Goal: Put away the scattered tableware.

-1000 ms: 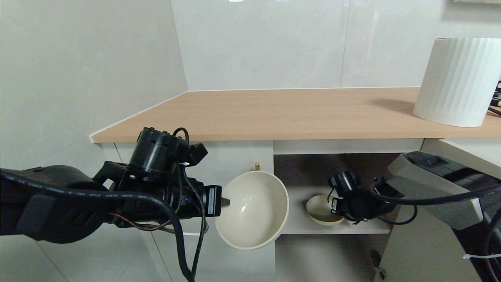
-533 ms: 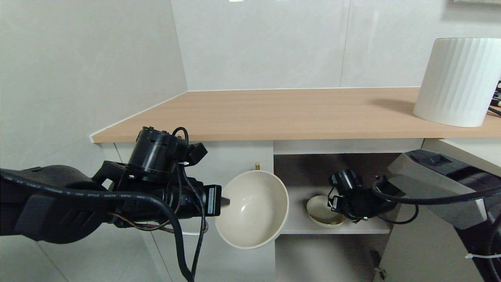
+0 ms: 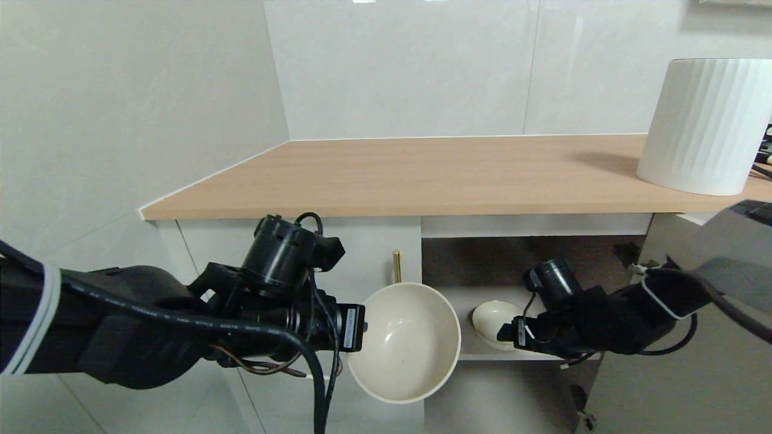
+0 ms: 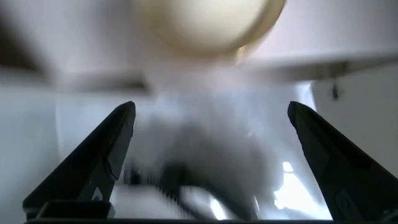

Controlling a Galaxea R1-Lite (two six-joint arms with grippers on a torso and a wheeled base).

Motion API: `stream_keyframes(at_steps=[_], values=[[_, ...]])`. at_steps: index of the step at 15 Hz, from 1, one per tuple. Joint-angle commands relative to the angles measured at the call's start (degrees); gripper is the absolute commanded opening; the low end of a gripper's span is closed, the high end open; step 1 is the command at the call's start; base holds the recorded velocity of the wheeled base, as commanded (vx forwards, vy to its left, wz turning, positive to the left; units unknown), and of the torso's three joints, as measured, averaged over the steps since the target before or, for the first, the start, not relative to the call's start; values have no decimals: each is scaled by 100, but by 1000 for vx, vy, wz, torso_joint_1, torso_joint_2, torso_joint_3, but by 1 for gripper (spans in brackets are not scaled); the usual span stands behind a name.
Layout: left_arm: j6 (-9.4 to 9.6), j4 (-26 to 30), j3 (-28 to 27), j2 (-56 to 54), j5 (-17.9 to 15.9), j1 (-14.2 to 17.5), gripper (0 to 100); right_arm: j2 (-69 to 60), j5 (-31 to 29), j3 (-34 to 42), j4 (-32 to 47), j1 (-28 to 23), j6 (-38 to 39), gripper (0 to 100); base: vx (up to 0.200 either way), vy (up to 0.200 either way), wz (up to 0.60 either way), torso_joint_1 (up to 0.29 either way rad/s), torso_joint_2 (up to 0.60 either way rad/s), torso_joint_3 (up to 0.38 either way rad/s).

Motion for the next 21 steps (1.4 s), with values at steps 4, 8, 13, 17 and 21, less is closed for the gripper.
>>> stream_keyframes(at_steps=[4,8,13,17,21], values=[[-16,353,-149,748,594,-373,0,-2465,721,598,1115,855,-322,100,0,0,0,0,0,0],[-25,361,-149,845,734,-724,0,-2685,888,616,1370,1215,-322,100,0,0,0,0,0,0],[-33,335,-157,871,743,-839,0,-2123,835,467,1326,1751,-304,100,0,0,0,0,0,0],[-42,335,-149,854,892,-935,0,-1745,633,396,1282,1769,-278,100,0,0,0,0,0,0],[-60,335,-149,827,910,-953,0,-1569,633,387,1177,1769,-251,100,0,0,0,0,0,0]])
